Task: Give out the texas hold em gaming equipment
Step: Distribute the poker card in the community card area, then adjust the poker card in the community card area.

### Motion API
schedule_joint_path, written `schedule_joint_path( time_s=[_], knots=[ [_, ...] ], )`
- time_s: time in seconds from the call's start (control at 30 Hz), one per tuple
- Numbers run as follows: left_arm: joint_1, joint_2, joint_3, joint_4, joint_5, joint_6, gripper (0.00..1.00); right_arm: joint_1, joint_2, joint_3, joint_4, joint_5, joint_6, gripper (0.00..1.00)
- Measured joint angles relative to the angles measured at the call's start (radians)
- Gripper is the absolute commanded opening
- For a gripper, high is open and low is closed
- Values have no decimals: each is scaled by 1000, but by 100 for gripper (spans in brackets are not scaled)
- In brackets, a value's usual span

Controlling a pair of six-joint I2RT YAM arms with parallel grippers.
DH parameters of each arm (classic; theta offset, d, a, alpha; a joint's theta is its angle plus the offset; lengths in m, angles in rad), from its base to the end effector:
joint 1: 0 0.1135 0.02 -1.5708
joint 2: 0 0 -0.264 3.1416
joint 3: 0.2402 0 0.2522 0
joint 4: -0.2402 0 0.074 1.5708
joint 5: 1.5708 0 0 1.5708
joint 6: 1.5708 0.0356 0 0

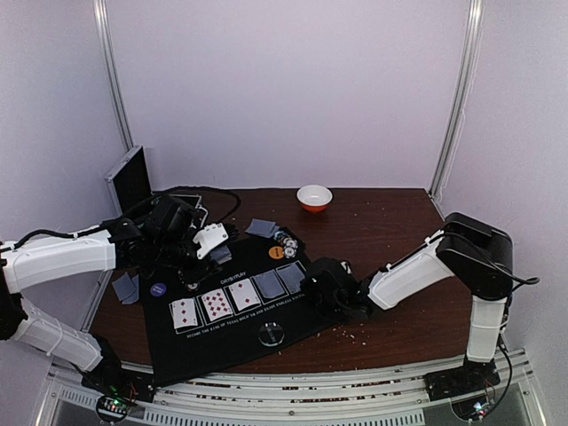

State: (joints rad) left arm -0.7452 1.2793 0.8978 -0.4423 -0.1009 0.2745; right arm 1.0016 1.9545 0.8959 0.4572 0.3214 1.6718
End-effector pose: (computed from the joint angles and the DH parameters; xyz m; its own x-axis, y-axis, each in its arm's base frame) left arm 0.1995 -0.1792 0.2506 -0.3498 0.6897 -0.6340 0.7472 0.6136 0.2553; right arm 0.2143 0.3141 0.1132 -0.6247 0.7751 -0.0947 0.3698 0.4005 0.8384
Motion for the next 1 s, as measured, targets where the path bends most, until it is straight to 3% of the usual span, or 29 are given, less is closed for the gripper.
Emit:
schedule_joint_path(
  time_s=[0.17, 0.37, 0.47, 0.6, 0.8, 1.0],
  knots=[
    [0, 0, 0, 0, 0, 0, 47, 2, -36, -44, 18, 1, -9, 27],
    [0, 0, 0, 0, 2, 0, 47, 2, -175, -82, -98, 58, -138, 38],
    [0, 0, 0, 0, 5, 0, 47, -6, -309, -126, -131, 89, -296, 48],
    [0, 0, 0, 0, 8, 0, 47, -75, -393, -90, -157, 23, -646, 50],
    [0, 0, 0, 0, 10, 0, 47, -208, -265, 208, -297, -269, -1072, 50],
    [0, 0, 0, 0, 10, 0, 47, -235, -23, 474, -517, -452, -1276, 51]
  ],
)
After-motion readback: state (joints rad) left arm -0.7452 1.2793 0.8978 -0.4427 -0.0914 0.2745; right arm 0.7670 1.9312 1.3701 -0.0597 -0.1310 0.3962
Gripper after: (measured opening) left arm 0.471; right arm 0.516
